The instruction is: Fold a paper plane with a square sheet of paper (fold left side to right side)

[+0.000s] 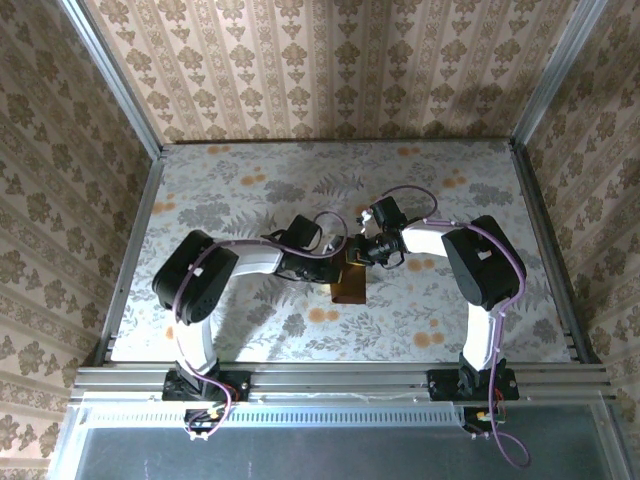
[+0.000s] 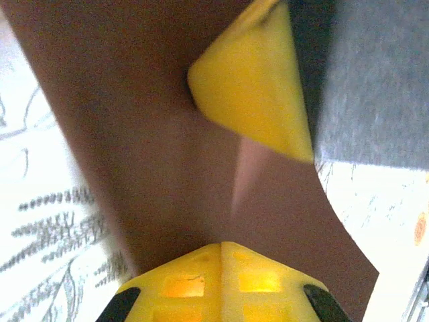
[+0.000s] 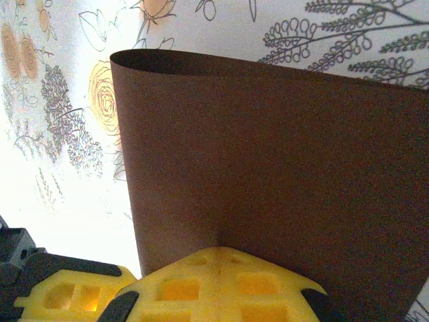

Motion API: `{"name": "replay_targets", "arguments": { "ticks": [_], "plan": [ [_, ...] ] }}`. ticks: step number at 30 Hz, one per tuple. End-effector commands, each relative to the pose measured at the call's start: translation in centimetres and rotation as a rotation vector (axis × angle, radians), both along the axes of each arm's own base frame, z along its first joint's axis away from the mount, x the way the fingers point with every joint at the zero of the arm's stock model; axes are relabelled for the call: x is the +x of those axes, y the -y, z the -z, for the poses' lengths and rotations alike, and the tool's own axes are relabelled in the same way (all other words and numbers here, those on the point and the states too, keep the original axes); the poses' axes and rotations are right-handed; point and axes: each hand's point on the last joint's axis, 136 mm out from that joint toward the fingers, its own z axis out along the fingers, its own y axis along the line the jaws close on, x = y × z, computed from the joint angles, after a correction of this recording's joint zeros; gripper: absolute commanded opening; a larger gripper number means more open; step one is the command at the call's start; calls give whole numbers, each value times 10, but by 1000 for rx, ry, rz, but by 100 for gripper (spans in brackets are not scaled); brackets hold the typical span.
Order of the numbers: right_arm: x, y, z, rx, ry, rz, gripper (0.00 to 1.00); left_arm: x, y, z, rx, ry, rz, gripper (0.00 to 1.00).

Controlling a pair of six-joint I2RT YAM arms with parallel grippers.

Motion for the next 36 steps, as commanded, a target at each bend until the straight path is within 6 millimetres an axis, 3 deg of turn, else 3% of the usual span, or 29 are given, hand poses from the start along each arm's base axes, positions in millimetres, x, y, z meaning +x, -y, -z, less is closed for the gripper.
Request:
{"name": "replay_targets", "arguments": {
  "ticks": [1,15,22,27,32,36],
  "plan": [
    [-35,50,63,-263,-169,50,0,-47,-24,19,92,-150,49,1],
    [-33,49,61,-254,-167,36,0,-95,-45,23,103,-247,82,0],
    [-32,45,58,-234,-156,24,0,-104,-52,22,110,-253,75,0],
    [-29,34,47,-167,-113,9,0,-86,-39,-7,45,-195,71,0],
    [-28,29,37,-144,-75,-10,0,-45,-28,-50,-32,-80,49,0],
    [-27,28,35,-143,-63,-16,0,-19,-19,-53,-30,-40,51,0]
  ]
}}
